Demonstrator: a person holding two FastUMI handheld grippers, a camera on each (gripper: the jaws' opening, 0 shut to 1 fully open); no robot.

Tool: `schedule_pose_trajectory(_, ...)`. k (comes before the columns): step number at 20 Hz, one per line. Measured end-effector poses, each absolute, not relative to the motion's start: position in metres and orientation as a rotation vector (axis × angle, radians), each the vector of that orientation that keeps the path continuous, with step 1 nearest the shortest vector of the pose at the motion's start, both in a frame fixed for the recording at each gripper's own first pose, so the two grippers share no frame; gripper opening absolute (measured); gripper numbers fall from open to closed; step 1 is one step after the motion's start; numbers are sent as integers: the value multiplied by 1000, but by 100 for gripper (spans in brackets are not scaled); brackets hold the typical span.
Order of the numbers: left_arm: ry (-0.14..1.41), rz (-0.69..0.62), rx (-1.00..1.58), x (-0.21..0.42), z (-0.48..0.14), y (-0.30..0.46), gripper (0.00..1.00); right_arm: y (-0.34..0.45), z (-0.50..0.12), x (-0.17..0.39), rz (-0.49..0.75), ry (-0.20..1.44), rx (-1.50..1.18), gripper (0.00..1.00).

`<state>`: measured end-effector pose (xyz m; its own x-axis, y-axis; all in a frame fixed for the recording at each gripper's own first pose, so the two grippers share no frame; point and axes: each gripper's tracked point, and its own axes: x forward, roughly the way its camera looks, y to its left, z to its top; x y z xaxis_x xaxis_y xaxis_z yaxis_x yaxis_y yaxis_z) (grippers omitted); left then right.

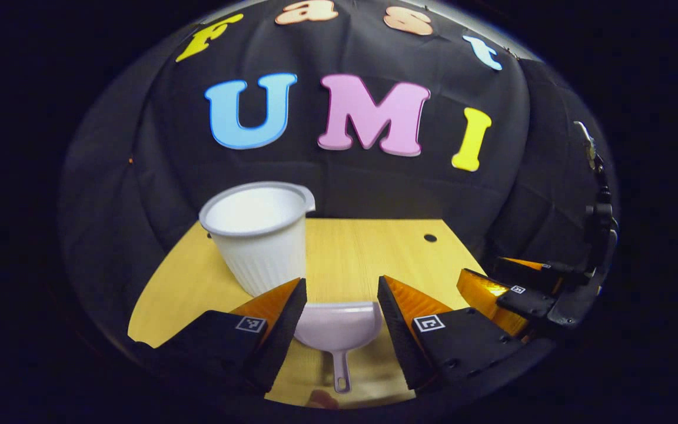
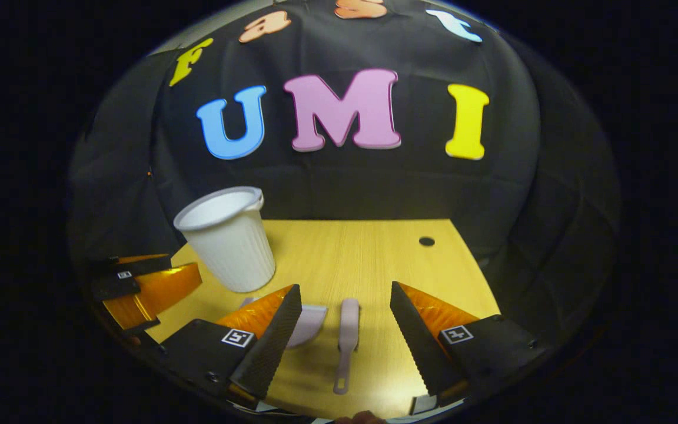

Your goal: Pick up the small broom and dustpan from the desktop, sweep the trash into the dustpan with the broom, and then empty the trash into the garbage bin.

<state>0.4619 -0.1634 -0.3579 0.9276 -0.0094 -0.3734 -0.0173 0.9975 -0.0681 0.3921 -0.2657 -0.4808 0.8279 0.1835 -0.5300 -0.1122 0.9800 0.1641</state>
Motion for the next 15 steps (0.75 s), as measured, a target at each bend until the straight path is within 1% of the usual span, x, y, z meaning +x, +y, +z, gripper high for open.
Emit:
schedule_pose_trajectory(2,238,17,-98,453,-322,-162,74,-262,-465,397,193,407,137,98)
schedule_pose_trajectory(3,181,14,-95,449,-304,-159,74,-263,-466,397,200,337,136,98)
schedule_pose_trajectory(5,93,36,-33,436,-292,-154,73,-265,-468,396,187,256,111,98)
schedule_pose_trajectory(6,72,38,-6,432,-289,-155,72,-266,-467,396,164,236,92,98)
schedule_pose_trajectory(9,81,-1,-16,433,-285,-156,71,-268,-438,381,91,215,82,98)
schedule_pose_trajectory(10,83,-7,-19,434,-285,-155,70,-267,-434,376,81,214,72,98)
schedule_pose_trajectory(11,74,0,-16,433,-284,-151,71,-263,-435,366,73,210,65,98)
schedule_pose_trajectory(14,33,-10,-33,433,-283,-155,71,-264,-432,348,45,190,64,98)
schedule_pose_trajectory(15,47,4,-47,430,-284,-153,71,-262,-431,343,46,204,68,98)
